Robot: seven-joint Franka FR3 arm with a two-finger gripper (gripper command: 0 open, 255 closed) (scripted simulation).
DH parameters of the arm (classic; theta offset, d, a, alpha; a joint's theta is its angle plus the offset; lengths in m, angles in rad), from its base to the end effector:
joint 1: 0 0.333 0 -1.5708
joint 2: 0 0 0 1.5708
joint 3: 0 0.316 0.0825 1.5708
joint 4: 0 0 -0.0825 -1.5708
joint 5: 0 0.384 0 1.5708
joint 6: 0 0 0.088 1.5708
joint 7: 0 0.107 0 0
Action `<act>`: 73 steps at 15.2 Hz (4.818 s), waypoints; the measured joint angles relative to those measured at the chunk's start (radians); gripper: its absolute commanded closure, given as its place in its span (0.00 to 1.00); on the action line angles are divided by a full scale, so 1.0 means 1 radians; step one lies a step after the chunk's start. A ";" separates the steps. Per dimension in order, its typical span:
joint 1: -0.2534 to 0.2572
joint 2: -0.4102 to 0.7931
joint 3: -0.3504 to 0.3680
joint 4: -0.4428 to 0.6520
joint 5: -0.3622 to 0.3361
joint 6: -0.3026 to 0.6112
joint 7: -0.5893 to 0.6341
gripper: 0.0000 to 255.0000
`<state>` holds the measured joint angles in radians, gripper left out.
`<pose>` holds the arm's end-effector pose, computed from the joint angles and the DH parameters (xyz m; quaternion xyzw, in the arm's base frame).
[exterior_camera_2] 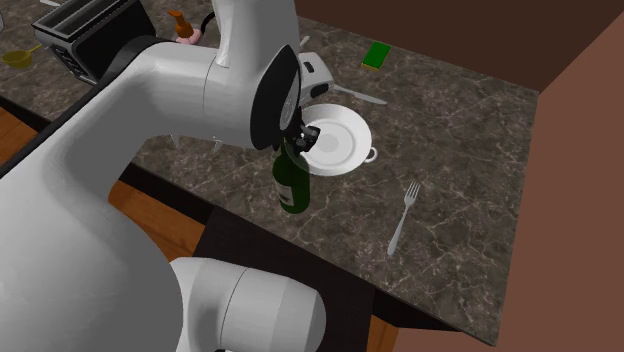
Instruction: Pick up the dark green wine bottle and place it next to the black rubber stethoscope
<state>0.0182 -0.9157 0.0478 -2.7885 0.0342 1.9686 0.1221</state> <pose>0.2881 0.0206 0.4571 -0.9980 0.0423 -0.0478 0.0012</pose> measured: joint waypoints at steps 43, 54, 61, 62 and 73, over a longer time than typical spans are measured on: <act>-0.008 0.089 -0.011 0.524 -0.012 -0.436 0.001 1.00; -0.009 0.149 -0.013 0.712 -0.015 -0.564 0.001 1.00; -0.011 0.207 -0.017 0.854 -0.018 -0.647 -0.001 1.00; -0.011 0.218 -0.015 0.877 -0.018 -0.660 0.000 1.00; -0.012 0.325 -0.011 1.127 -0.018 -0.802 0.007 1.00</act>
<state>0.0058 -0.5903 0.0370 -1.6620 0.0165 1.1668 0.1293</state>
